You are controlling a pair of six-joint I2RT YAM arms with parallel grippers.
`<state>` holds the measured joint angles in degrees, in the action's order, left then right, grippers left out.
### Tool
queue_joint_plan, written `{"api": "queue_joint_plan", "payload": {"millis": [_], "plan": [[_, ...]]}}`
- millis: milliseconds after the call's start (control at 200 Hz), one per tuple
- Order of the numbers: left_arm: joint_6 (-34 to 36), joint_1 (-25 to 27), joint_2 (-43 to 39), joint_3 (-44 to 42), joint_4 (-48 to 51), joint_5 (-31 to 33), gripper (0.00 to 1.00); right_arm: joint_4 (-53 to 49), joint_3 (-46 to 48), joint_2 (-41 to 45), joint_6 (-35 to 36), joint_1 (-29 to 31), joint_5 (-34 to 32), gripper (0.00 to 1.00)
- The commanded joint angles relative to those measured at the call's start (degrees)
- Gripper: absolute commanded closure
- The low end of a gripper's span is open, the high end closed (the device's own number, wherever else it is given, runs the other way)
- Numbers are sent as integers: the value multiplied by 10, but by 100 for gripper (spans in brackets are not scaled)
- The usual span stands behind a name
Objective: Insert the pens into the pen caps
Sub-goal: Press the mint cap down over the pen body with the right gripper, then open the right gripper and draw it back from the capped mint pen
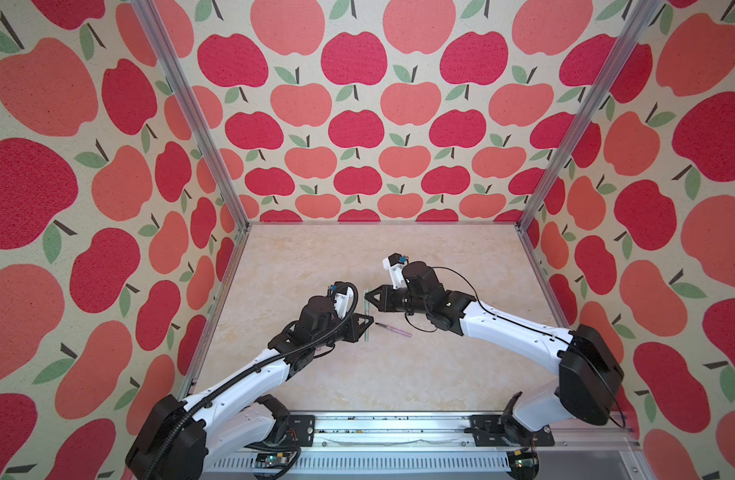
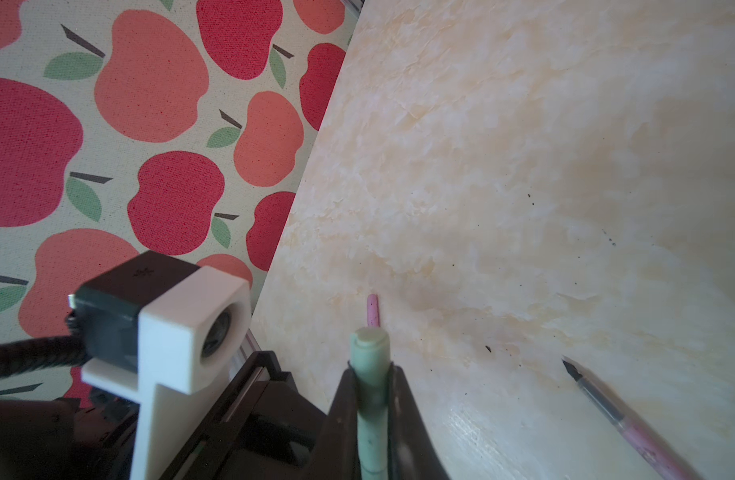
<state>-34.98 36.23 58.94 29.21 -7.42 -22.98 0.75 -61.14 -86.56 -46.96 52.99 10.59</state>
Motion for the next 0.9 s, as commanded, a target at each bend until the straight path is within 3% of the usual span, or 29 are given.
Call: {"api": "queue_joint_plan", "payload": {"millis": [0,170,355,510,690,896], "plan": [[31,-2,-6,26,-9,-2,100,-21,3,10,6,7,32,96],[44,-2,-5,28,-5,-10,100,-33,-3,22,22,6,26,86],[83,-3,-6,34,8,-51,100,-61,-11,55,71,-1,24,57],[112,-7,-12,49,38,-101,100,-77,-6,91,115,-11,49,44],[125,-9,-18,58,49,-158,100,-99,0,125,144,-27,70,43],[118,-9,-15,63,35,-212,100,-99,7,138,149,-38,94,49]]}}
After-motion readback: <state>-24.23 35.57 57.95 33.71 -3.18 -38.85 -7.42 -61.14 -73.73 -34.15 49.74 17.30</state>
